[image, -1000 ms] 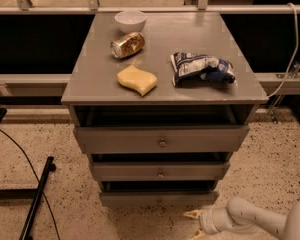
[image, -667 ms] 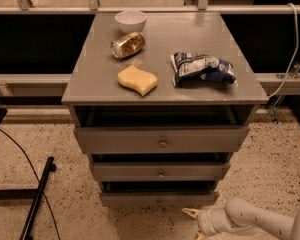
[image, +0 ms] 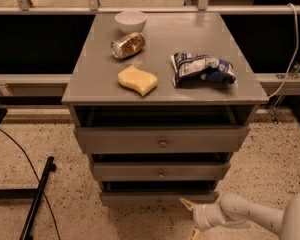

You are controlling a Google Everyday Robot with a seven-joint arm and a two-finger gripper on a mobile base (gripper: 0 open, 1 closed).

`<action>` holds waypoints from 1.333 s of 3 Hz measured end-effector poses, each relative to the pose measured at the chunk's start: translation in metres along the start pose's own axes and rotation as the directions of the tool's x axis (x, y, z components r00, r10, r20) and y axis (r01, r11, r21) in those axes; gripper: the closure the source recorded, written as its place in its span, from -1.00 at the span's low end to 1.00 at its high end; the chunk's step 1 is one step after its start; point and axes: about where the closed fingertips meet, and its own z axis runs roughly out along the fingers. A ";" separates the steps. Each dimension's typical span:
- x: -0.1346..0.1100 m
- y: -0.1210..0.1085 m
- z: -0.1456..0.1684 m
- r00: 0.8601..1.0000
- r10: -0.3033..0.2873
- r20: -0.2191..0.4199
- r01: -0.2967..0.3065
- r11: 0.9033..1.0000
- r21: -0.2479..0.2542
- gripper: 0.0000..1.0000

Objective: Open bottom drawer

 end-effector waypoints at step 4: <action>0.055 -0.067 0.015 0.997 0.062 -0.036 -0.061 0.998 0.033 -1.00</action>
Offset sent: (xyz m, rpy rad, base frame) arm 0.0623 -0.0232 -0.0217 -0.0109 -0.0115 -0.0486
